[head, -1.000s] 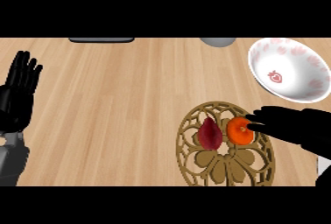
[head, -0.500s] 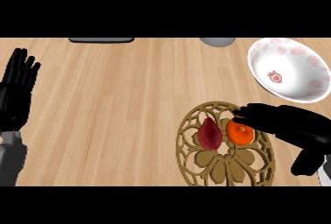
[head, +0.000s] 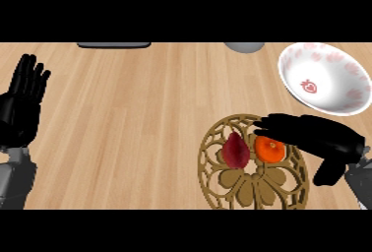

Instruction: Pick the squash from the placemat and place it in the bowl

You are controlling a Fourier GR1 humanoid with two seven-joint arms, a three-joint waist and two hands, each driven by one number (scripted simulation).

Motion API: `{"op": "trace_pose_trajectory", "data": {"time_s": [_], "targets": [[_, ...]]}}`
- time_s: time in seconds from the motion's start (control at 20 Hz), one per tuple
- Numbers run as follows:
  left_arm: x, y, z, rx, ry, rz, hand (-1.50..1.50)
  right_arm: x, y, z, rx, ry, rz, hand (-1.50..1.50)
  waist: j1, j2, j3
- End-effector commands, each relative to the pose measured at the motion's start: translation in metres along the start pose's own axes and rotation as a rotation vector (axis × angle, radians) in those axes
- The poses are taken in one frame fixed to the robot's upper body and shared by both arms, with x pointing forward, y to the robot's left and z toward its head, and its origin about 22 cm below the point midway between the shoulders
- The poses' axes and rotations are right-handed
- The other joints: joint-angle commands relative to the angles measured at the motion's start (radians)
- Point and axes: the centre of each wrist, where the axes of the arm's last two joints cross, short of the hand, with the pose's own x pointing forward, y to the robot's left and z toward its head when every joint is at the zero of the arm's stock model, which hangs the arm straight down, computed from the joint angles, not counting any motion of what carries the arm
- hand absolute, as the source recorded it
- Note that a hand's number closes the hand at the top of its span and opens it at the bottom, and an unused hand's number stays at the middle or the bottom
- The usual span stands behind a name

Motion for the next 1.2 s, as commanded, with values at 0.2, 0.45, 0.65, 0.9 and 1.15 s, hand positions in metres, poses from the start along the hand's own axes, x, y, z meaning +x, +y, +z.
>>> {"op": "trace_pose_trajectory", "data": {"time_s": [0.2, 0.45, 0.65, 0.9, 1.15], "targets": [[0.003, 0.010, 0.008, 0.017, 0.004, -0.002, 0.00, 0.013, 0.018, -0.019, 0.064, 0.003, 0.004, -1.50, -0.003, -0.001, 0.000], [-0.014, 0.013, 0.006, 0.019, -0.007, -0.005, 0.00, -0.011, 0.015, -0.038, 0.066, 0.008, 0.005, -1.50, 0.001, 0.001, 0.000], [-0.004, 0.014, -0.004, 0.004, 0.008, -0.003, 0.00, -0.009, 0.043, -0.051, 0.101, 0.030, 0.009, -1.50, 0.000, 0.001, 0.000], [-0.003, 0.021, -0.008, 0.005, -0.009, 0.000, 0.00, -0.017, 0.056, -0.042, 0.074, 0.074, -0.014, -1.50, -0.004, 0.000, 0.000], [-0.002, 0.002, -0.005, 0.003, -0.001, 0.013, 0.00, -0.022, 0.044, -0.060, 0.102, 0.083, 0.046, -1.50, -0.002, 0.000, 0.000]]}}
